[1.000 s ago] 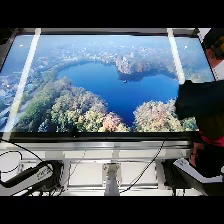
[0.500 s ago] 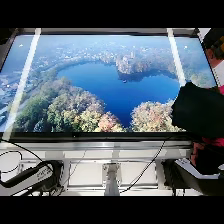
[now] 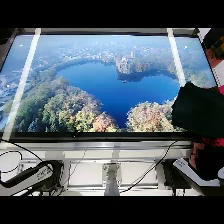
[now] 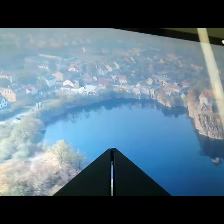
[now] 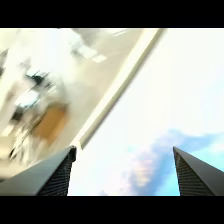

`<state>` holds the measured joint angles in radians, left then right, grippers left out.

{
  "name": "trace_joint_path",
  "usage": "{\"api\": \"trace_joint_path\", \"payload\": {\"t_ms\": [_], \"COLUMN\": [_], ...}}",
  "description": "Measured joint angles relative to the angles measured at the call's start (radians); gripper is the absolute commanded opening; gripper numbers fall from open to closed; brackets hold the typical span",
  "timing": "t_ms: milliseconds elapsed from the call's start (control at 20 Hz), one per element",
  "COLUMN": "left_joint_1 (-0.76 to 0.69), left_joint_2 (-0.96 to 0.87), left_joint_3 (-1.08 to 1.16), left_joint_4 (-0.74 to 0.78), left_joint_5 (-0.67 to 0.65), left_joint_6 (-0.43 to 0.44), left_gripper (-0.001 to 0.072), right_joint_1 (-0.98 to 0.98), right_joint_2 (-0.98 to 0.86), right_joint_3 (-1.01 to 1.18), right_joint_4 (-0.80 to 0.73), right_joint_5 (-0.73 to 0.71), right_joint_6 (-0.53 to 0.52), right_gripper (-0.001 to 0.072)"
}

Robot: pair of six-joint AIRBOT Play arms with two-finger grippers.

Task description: Fold the clothes and pants, and hang the long-sleeved shirts on hangers.

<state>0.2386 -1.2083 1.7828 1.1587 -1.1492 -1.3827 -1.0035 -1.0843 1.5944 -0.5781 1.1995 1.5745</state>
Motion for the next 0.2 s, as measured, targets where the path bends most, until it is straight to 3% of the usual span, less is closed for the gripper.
{"api": "trace_joint_path", "payload": {"t_ms": [200], "left_joint_1": [0.000], "left_joint_2": [0.000], "left_joint_3": [0.000], "left_joint_4": [0.000], "left_joint_5": [0.000], "left_joint_6": [0.000], "left_gripper": [0.0031], "right_joint_1": [0.140], "right_joint_2": [0.000], "right_joint_3": [0.037], "right_joint_4": [0.031], "right_joint_5": [-0.043], "right_joint_6": [-0.016], "right_gripper": [0.0655]}}
